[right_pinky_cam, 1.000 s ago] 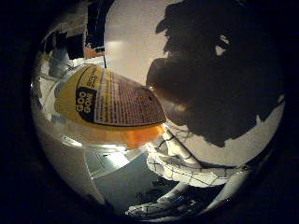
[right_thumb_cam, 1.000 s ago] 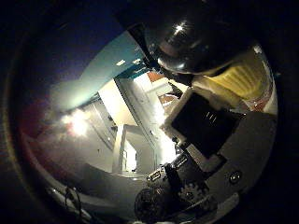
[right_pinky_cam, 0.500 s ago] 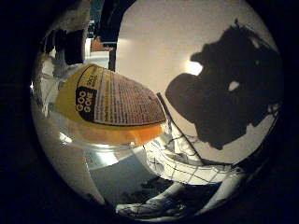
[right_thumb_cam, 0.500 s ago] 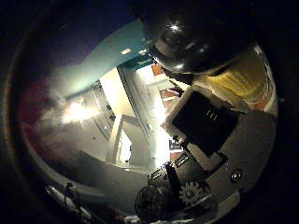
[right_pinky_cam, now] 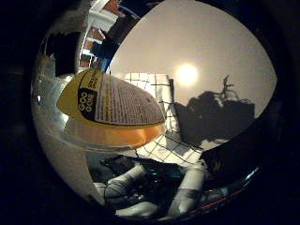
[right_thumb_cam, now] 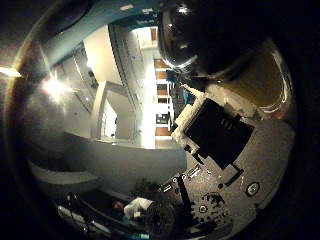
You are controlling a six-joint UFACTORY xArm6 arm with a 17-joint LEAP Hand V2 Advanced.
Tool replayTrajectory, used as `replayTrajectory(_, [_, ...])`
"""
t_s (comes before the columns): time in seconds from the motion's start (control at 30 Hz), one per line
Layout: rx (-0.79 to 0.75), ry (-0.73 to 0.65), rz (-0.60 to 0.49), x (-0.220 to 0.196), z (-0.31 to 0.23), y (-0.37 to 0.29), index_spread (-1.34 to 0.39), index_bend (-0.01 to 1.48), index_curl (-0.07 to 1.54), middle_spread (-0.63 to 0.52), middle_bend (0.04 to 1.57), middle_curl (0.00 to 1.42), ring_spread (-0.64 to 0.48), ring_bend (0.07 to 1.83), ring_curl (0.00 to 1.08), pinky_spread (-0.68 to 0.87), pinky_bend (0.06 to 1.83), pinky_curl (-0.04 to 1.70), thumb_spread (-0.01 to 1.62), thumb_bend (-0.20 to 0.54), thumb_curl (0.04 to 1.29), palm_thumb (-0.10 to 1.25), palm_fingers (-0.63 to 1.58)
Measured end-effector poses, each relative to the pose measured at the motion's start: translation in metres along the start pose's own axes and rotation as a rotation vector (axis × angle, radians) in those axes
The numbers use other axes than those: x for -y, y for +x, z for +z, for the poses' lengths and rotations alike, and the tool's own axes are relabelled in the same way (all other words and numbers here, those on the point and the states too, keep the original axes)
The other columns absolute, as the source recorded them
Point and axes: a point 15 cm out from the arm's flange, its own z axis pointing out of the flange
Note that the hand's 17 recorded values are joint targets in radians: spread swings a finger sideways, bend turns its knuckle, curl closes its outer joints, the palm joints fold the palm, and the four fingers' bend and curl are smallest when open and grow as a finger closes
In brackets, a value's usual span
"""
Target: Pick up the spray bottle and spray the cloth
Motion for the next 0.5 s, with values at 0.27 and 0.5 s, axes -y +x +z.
replayTrajectory(0.27, [-0.18,-0.189,-0.131,-0.016,0.022,-0.049,-0.22,1.17,0.89,-0.16,1.3,0.9,-0.25,1.29,0.89,-0.21,1.08,1.21,0.94,-0.021,0.55,0.96,1.11])
replayTrajectory(0.5, [-0.341,-0.332,-0.228,-0.032,0.045,-0.074,-0.21,1.19,0.87,-0.16,1.31,0.89,-0.25,1.29,0.88,-0.21,1.08,1.23,0.94,-0.021,0.55,0.96,1.11])
